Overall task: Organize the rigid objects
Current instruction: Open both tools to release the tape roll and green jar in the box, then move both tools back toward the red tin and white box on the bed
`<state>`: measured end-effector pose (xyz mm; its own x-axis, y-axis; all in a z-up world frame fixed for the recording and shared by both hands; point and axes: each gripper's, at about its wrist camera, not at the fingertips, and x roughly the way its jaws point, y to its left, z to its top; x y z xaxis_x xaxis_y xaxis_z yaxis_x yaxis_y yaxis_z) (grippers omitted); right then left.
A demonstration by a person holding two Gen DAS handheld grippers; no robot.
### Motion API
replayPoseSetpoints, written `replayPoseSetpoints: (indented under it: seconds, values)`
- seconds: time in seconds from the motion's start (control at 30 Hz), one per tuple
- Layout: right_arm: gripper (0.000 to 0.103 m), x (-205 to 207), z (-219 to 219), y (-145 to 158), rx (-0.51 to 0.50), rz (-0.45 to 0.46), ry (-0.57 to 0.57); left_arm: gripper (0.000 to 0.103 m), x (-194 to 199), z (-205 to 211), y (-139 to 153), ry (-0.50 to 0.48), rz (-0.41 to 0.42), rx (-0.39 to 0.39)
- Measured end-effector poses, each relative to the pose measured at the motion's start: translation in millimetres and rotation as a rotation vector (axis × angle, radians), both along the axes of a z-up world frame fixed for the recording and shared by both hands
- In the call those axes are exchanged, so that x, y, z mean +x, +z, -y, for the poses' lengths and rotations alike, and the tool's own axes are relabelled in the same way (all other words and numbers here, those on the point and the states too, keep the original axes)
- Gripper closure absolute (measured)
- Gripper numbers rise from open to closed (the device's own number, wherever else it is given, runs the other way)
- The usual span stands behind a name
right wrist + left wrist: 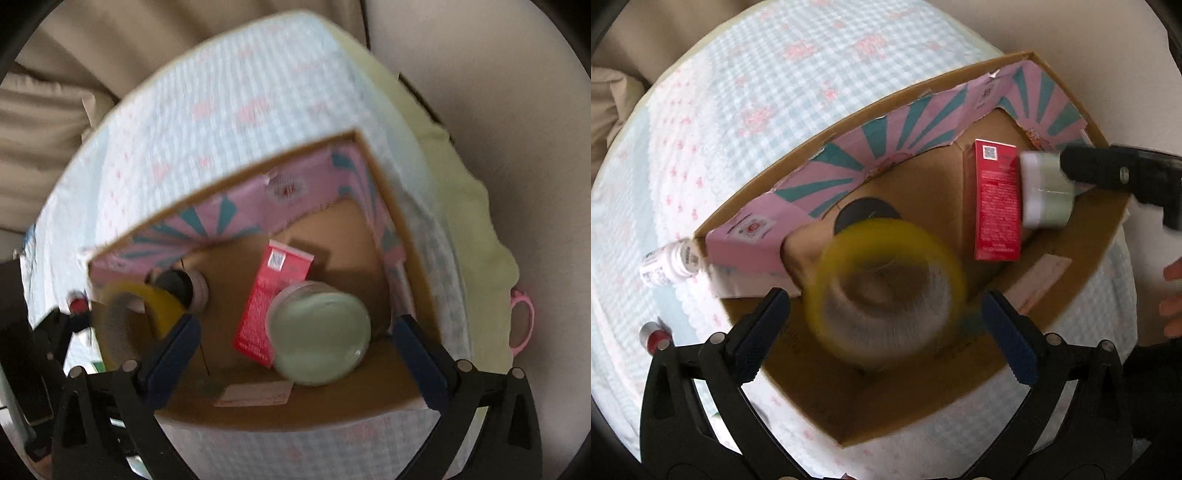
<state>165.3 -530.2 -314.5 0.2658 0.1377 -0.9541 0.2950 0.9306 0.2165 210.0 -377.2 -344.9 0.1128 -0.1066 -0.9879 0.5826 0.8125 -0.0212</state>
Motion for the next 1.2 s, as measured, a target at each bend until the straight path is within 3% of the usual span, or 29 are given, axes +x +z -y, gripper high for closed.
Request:
replayPoseSetpoints:
  seconds: [0.37, 0.83, 1.0, 1.2]
  values:
    - [0.000, -10.0, 0.2, 14.2, -0.050, 0.006, 0.011, 0.000, -9.3, -26.4, 15.0, 0.045, 0.026, 0.023]
    - [0.000, -28.5, -18.9, 60.4, -0.136, 0.074, 0.062, 0.000, -26.6, -42.8, 85.1, 0.076, 0.154, -0.036]
    - [0.000, -39.6, -33.6, 89.2, -0.160, 0.119, 0.064, 0.000, -39.4, -68.9, 116.8, 0.113, 0.188, -0.063]
    - [0.000, -52.3, -66.2, 122.4, -0.180, 0.156, 0.092, 0.000, -62.1, -127.7, 151.5, 0.182, 0.228, -0.083]
